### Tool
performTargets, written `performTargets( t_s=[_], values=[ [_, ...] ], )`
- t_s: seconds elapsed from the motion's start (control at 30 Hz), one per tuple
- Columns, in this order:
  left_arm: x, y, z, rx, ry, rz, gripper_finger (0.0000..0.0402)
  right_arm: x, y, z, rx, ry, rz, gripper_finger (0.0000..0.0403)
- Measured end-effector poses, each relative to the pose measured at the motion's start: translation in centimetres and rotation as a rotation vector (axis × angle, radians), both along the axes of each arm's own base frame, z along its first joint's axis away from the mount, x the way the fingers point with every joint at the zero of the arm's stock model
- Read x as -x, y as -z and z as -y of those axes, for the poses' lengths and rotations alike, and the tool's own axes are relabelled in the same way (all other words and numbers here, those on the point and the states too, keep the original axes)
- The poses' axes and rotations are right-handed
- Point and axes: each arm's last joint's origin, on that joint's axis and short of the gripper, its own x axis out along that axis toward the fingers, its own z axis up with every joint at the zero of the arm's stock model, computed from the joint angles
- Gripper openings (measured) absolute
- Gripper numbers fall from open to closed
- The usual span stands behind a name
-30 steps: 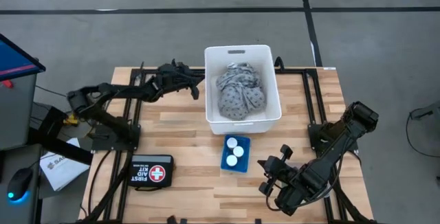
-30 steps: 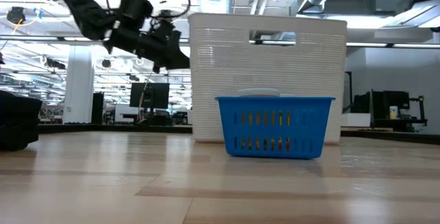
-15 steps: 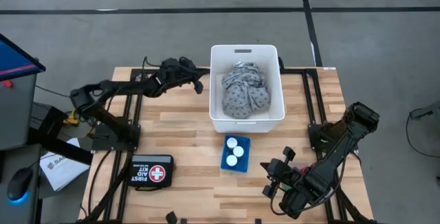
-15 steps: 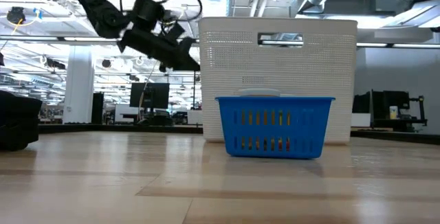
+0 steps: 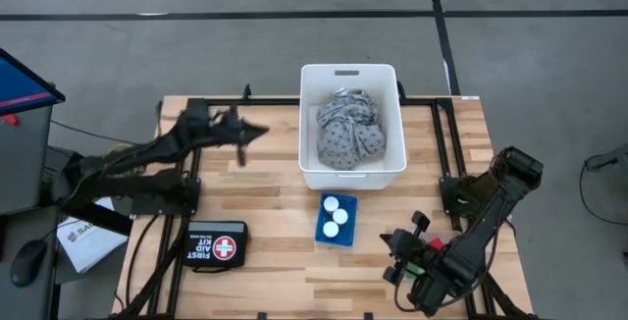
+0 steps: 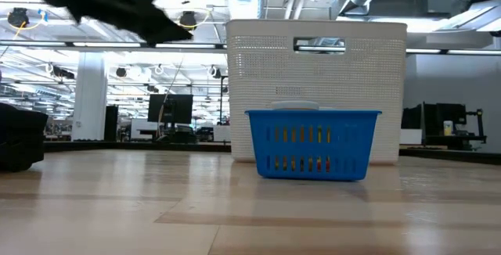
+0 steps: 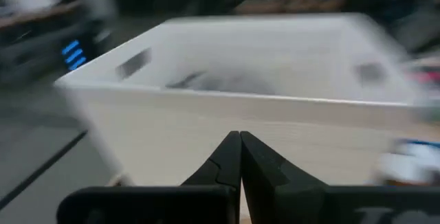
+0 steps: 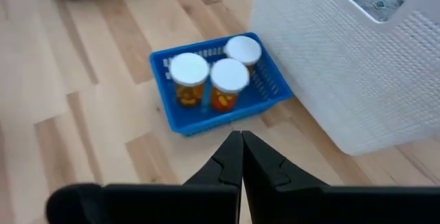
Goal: Pick & place medical supplies in basket/bin
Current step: Return to Home Position
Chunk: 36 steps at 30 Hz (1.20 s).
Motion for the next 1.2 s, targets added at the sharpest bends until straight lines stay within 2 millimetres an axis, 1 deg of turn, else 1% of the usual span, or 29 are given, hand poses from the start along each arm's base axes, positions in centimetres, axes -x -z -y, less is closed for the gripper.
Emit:
performTargets(
  t_s=[0.1, 0.2, 0.3, 0.4, 0.47, 0.57, 0.67, 0.8, 0.9, 1.0, 1.1, 1.2],
  values=[
    [2.3, 2.0, 2.0, -0.007, 0.205, 0.103, 0.0, 0.2, 0.0, -0.5, -0.004, -0.025, 0.02, 0.0],
    [3.6, 4.1, 3.3, 0.001, 0.365, 0.205, 0.0, 0.3, -0.1, -0.6, -0.001, -0.032, 0.022, 0.0],
    [4.2, 5.7, 3.6, 0.011, 0.346, 0.269, 0.0, 0.2, -0.1, -0.6, -0.001, -0.033, 0.026, 0.0],
    [4.6, 7.6, 3.9, 0.033, 0.319, 0.254, 0.0, -0.1, -0.1, -0.5, 0.01, -0.038, 0.039, 0.0],
    [5.0, 8.3, 4.4, 0.032, 0.333, 0.275, 0.0, -0.4, -0.1, -0.5, 0.011, -0.044, 0.047, 0.0],
    [4.9, 8.5, 4.9, 0.059, 0.354, 0.259, 0.0, -0.5, -0.2, -0.6, 0.012, -0.051, 0.057, 0.0],
    [4.6, 8.7, 5.6, 0.062, 0.331, 0.239, 0.0, -0.5, -0.2, -0.6, 0.013, -0.052, 0.062, 0.0],
    [4.2, 8.9, 7.0, 0.028, 0.352, 0.213, 0.0, -0.6, -0.2, -0.7, 0.013, -0.052, 0.074, 0.0],
    [4.0, 9.3, 7.8, -0.001, 0.318, 0.174, 0.0, -0.7, -0.3, -0.8, 0.008, -0.055, 0.083, 0.0],
    [4.0, 9.9, 8.1, 0.012, 0.322, 0.111, 0.0, -0.7, -0.3, -0.8, 0.002, -0.054, 0.089, 0.0],
    [4.3, 9.8, 8.2, 0.012, 0.322, 0.116, 0.0, -0.8, -0.3, -0.9, -0.007, -0.054, 0.096, 0.0],
    [4.9, 9.2, 8.3, 0.013, 0.357, 0.164, 0.0, -0.8, -0.3, -1.0, -0.014, -0.053, 0.102, 0.0]
  ],
)
